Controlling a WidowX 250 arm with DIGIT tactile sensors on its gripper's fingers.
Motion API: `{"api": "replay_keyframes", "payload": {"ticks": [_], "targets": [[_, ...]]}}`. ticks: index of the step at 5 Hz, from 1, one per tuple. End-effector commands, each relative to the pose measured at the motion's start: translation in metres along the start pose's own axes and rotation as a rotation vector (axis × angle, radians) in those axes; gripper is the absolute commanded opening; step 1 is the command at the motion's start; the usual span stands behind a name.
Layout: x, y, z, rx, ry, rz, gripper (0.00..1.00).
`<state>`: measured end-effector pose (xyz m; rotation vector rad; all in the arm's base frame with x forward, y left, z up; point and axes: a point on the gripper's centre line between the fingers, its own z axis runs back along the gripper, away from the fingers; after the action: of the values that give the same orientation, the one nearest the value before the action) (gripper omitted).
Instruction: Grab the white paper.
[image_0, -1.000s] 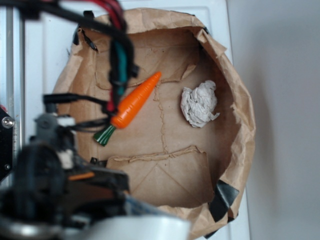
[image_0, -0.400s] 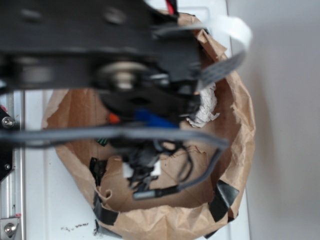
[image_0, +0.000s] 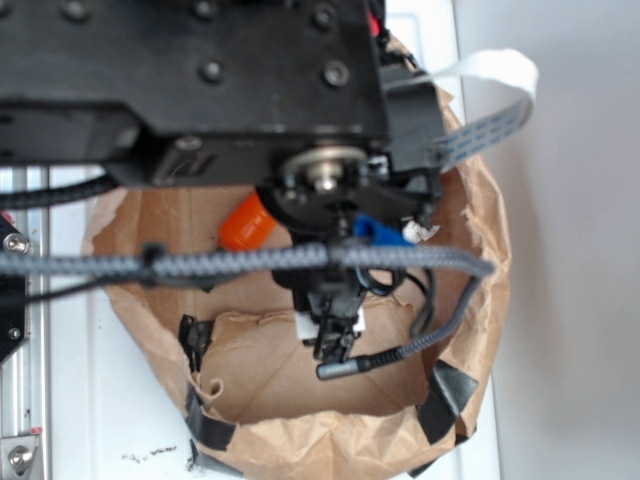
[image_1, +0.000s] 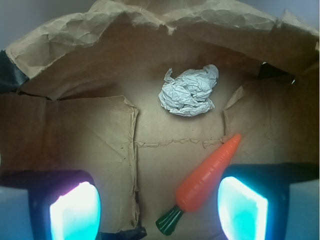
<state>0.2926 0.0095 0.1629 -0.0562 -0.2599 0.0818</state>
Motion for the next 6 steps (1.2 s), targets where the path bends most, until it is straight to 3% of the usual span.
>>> {"api": "replay_keyframes", "payload": {"ticks": [1, 2, 4, 5, 6], "targets": [[0.007, -0.005, 0.015, -0.002, -0.042, -0.014, 1.0], [0.007, -0.005, 0.015, -0.002, -0.042, -0.014, 1.0], [0.019, -0.03, -0.041, 0.03, -0.154, -0.062, 1.0], [0.025, -0.035, -0.061, 0.035, -0.162, -0.075, 1.0], [0.04, -0.033, -0.081, 0.102, -0.113, -0.037, 1.0]]}}
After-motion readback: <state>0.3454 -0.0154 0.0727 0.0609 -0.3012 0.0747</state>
